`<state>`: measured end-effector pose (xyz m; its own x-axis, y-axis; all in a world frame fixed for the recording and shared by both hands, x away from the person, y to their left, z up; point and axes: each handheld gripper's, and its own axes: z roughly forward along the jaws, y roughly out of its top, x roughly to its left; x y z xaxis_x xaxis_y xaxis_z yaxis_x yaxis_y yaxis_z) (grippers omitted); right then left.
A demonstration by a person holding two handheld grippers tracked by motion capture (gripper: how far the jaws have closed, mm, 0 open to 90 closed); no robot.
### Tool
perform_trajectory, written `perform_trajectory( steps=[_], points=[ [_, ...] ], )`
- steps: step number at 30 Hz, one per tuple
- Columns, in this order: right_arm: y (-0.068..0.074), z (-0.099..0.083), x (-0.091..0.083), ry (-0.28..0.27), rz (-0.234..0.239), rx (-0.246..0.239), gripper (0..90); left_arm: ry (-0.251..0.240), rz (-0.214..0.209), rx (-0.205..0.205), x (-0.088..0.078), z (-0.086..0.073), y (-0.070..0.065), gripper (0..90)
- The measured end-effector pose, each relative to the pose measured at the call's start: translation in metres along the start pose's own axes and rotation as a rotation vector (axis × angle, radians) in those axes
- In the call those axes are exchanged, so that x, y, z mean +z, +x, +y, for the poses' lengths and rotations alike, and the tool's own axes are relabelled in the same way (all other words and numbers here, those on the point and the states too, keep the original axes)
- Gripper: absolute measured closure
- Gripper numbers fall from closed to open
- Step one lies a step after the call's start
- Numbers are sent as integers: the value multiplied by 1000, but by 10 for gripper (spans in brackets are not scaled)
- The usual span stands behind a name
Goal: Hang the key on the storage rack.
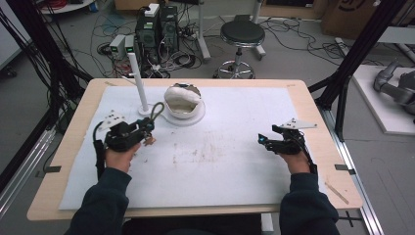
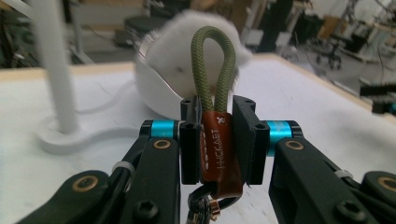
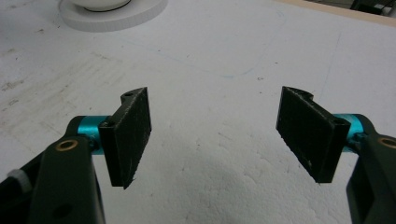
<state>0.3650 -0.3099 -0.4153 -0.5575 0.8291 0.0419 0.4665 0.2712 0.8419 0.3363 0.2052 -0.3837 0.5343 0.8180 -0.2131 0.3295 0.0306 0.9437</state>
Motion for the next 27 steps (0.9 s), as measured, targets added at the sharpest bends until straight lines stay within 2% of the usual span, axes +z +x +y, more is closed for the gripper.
perform_trajectory(
  steps=[3,6,9,13,19,23,27],
  points=[
    [-1,0,0,-6,0,6,268,-78,38,-25,-16,14,13,732],
    [-1,0,1,-5,3,6,268,-128,66,-52,-27,24,23,732],
    [0,0,1,-5,5,8,268,-148,90,-50,-31,36,29,732],
    [-2,0,1,-10,6,7,268,-154,115,-40,-28,52,35,732],
    [-2,0,1,-9,7,7,268,-120,175,-46,-14,70,46,731],
    [-2,0,2,-7,12,13,268,-65,216,-54,-2,72,54,731],
    [-3,-1,1,-7,12,16,268,-24,233,-57,8,70,60,731]
  ],
)
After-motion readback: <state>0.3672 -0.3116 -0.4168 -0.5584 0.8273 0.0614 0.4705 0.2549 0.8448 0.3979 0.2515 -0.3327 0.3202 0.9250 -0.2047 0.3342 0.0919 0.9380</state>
